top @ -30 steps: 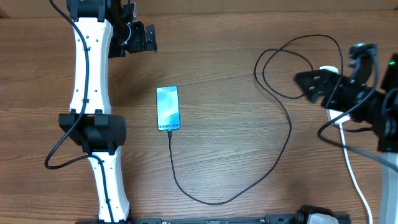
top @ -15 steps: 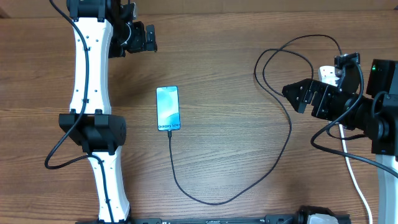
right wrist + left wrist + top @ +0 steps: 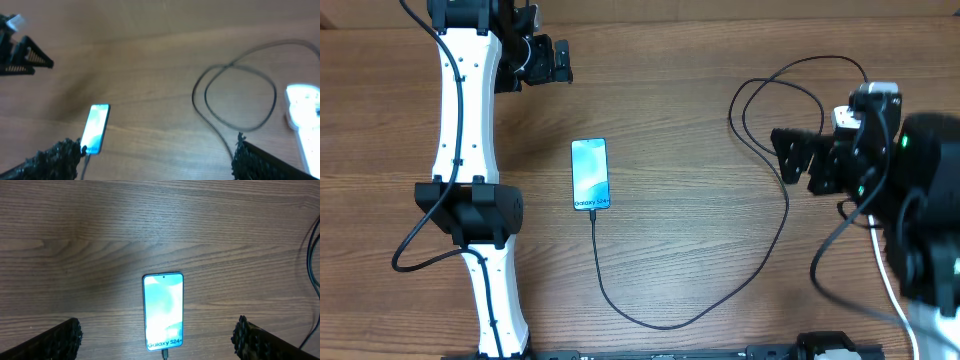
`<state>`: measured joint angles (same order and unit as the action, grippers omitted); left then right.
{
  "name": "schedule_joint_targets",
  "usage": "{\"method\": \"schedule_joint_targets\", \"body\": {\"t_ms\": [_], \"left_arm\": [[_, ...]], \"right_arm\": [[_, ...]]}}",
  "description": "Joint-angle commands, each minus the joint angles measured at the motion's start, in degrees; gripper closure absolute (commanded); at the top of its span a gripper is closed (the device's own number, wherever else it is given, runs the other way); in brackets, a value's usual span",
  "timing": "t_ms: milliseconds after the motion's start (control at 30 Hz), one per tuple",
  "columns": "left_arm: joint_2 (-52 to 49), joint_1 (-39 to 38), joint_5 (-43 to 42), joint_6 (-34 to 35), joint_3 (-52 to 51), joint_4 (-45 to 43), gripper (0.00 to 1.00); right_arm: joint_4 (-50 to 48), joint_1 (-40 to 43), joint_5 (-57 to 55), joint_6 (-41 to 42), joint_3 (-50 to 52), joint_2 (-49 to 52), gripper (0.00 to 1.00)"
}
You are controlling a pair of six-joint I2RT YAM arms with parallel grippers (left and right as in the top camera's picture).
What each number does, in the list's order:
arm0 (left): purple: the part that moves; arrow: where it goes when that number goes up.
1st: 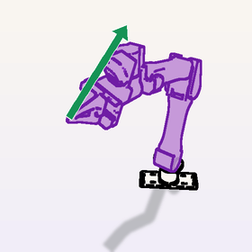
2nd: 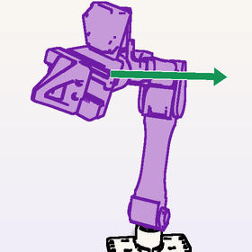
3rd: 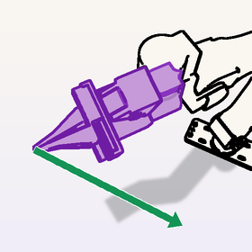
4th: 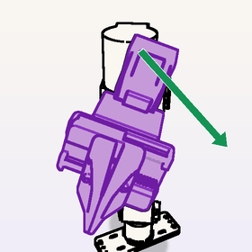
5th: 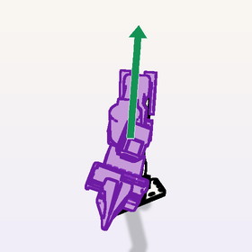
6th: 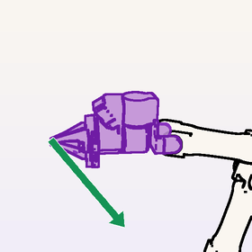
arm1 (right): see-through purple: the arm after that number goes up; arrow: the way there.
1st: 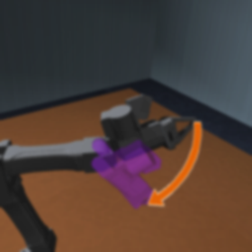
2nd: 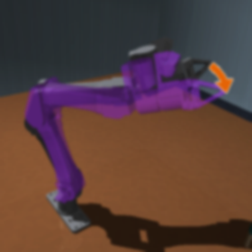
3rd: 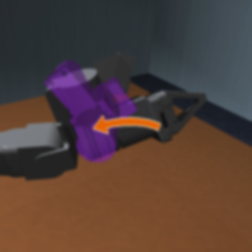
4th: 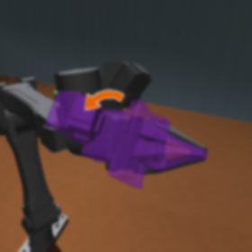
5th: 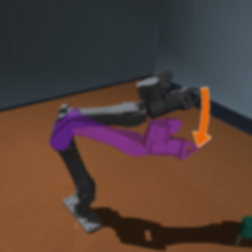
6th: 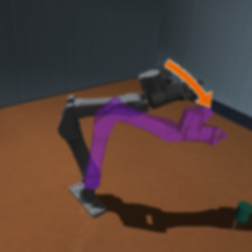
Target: Plug charger to phone and switch on socket
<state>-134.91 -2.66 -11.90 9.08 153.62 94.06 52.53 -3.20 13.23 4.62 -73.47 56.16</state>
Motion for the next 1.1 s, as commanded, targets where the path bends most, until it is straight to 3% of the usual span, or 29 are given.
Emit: {"method": "schedule_joint_targets", "body": {"t_ms": [0,500,833,1067], "left_arm": [[0.76,-0.37,0.09,0.35,0.9,-0.02,0.0],[0.76,-0.37,0.09,0.35,0.9,-0.02,0.0],[0.76,-0.37,0.09,0.35,0.9,-0.02,0.0],[0.76,-0.37,0.09,0.35,0.9,-0.02,0.0]], "right_arm": [[-5.22,-1.25,-4.81,-0.59,7.52,-5.9,0.0],[-40.94,-3.23,-1.6,-0.13,46.77,-33.31,0.0],[-54.69,-3.26,-3.15,-0.2,60.59,-40.52,0.0],[-58.12,-3.61,-3.32,-0.2,66.69,-45.44,0.0]]}}
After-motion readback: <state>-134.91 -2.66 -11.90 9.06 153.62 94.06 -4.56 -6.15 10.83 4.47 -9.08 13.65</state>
